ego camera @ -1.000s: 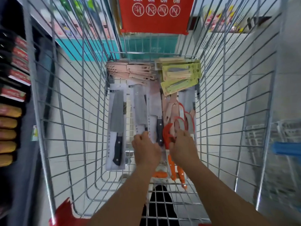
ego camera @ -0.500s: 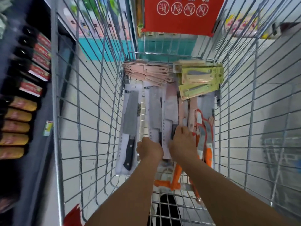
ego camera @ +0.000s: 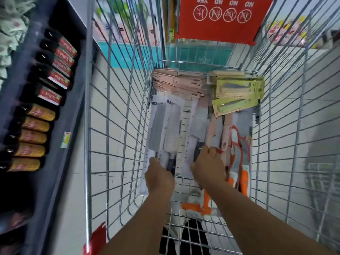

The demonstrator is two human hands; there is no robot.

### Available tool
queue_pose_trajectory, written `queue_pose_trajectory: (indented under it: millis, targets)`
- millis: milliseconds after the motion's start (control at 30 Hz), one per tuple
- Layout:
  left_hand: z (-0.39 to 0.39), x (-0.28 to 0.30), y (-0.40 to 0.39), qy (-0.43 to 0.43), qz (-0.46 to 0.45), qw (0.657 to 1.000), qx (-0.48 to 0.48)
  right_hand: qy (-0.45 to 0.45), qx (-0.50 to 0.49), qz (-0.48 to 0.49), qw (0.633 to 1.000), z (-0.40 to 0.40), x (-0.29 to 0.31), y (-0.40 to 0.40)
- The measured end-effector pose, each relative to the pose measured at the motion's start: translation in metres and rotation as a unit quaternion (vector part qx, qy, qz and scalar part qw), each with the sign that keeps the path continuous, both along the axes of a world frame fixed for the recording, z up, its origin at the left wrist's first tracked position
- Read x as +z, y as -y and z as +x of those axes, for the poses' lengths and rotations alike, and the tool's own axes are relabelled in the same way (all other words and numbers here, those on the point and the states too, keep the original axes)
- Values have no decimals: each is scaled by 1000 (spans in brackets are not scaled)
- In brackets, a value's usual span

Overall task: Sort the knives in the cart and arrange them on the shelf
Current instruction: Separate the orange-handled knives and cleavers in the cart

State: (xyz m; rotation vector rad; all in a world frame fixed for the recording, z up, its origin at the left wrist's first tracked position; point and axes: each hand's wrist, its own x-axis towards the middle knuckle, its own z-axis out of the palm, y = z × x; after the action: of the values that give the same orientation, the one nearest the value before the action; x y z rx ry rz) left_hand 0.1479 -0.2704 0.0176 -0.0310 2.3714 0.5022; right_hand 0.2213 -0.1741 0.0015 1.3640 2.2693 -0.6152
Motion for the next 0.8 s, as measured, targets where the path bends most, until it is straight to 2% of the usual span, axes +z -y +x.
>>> queue_pose_trajectory:
  millis: [133, 200, 267, 333, 400, 467, 567, 733, 800]
  targets:
    - [-15, 2, 12, -39, -41, 998, 8, -14, 1, -4, 1000, -10, -3, 14]
    - [-14, 3, 16, -43, -61, 996, -37, -8, -3, 6, 1000, -15, -8, 18]
    - [-10, 6, 17, -59, -96, 985, -128, 3, 2, 6, 1000, -18, -12, 19]
    - [-4, 6, 15, -79, -118, 948, -283, 0, -3, -3, 1000, -20, -14, 18]
    - [-4, 4, 14, -77, -114, 893, -429, -4, 0, -7, 1000, -20, -13, 17]
    - [-8, 0, 14, -78, -134, 847, -508, -5, 7, -11, 1000, -19, -11, 18]
    - [-15, -6, 21, -94, -178, 812, -548, -3, 9, 12, 1000, -15, -13, 21]
    - [-12, -15, 14, -77, -85, 810, -575, -20, -16, 41, 999, -12, -18, 22]
    - [-12, -17, 11, -71, -89, 816, -567, -19, -22, 47, 998, -14, -21, 17]
